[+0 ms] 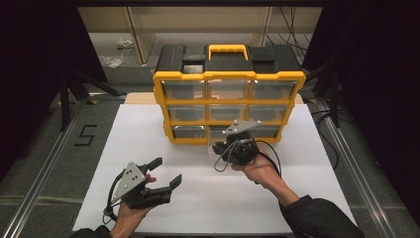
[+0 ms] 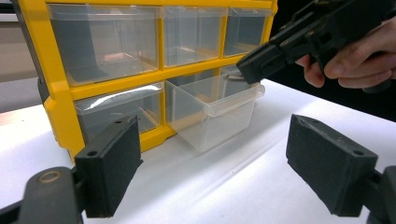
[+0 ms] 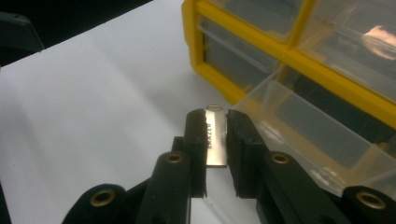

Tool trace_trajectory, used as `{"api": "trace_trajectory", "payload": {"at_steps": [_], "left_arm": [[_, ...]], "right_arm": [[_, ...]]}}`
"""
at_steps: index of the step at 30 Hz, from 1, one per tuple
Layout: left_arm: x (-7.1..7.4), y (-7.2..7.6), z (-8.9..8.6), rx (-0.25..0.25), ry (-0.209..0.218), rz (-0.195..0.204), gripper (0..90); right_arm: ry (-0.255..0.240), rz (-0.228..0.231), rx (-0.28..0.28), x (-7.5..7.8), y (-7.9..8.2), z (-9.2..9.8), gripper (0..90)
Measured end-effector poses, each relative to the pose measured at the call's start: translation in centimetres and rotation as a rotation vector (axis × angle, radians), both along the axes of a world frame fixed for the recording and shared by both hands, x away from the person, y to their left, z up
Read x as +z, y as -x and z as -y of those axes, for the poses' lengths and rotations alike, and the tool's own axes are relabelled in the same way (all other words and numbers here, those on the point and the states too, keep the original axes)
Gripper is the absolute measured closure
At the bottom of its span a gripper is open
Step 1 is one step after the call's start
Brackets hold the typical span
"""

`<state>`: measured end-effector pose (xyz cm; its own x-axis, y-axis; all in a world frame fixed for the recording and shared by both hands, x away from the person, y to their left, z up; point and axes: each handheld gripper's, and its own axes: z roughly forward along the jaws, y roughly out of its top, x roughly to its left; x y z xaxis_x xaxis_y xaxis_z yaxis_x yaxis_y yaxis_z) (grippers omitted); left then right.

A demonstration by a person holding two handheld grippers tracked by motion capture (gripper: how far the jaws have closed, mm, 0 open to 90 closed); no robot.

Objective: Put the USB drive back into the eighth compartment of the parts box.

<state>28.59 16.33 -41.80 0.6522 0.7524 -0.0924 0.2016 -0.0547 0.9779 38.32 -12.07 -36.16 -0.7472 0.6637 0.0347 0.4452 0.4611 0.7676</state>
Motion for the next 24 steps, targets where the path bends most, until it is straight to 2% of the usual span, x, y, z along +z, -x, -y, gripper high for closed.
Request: {"api": "trace_trajectory", "payload": {"at_steps": [9,24], "left_arm": [[0.0,0.0,0.0,-0.002,0.0,0.0,17.5],[0.0,0.0,0.0,-0.001,-0.004,0.001,17.5]], "right_arm": [[-0.015,0.004,-0.06,0.3,-1.1,1.7,79.3],[-0.018,0.006,-0.098,0.0,-2.0,2.8,79.3]]}}
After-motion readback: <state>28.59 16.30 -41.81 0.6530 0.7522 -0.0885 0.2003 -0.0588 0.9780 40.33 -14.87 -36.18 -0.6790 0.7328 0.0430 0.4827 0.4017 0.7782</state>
